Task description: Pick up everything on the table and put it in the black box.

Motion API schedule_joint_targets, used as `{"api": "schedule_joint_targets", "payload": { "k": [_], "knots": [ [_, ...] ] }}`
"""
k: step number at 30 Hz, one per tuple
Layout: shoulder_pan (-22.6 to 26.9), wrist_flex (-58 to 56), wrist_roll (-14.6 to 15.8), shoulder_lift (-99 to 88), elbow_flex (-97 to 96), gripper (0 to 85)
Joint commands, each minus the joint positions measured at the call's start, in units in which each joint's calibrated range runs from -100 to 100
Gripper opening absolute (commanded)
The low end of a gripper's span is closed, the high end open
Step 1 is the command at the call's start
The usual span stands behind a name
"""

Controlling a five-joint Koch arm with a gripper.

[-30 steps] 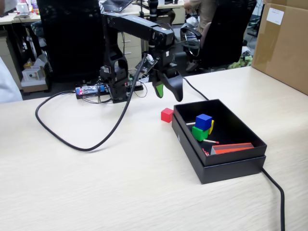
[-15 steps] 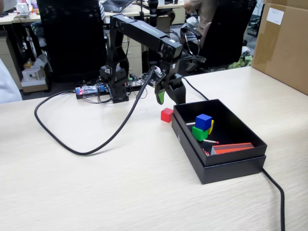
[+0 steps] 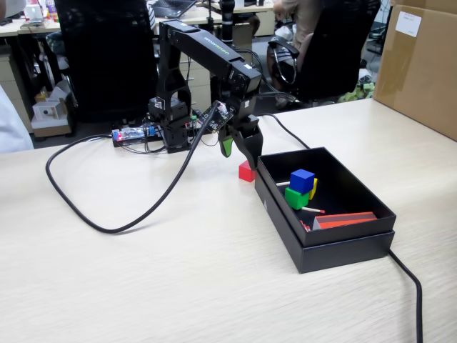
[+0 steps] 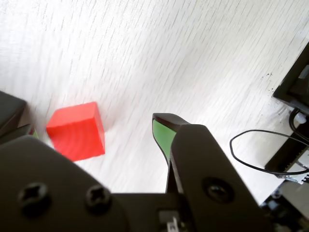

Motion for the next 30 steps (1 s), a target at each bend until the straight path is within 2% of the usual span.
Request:
{"api": "schedule_joint_targets", "payload": {
  "k": [1,7,11,12,14,15,19,24,30],
  "knots": [
    [0.29,0.08,0.05,2.74,5.98,47.3],
    [0.54,0.25,0.10,10.77,9.24,46.7],
    [0.15,0.25,0.15,12.72,8.24,42.0],
    [0.15,0.25,0.15,12.72,7.97,39.6],
    [-0.05,0.25,0.49,12.26,8.15,27.3],
    [-0.15,0.25,0.68,12.03,8.33,24.3],
    [-0.54,0.85,0.88,11.12,8.24,23.3],
    [-1.32,2.24,0.93,7.10,7.97,8.9],
    [-1.86,2.24,0.98,2.05,5.52,8.1]
  ]
}}
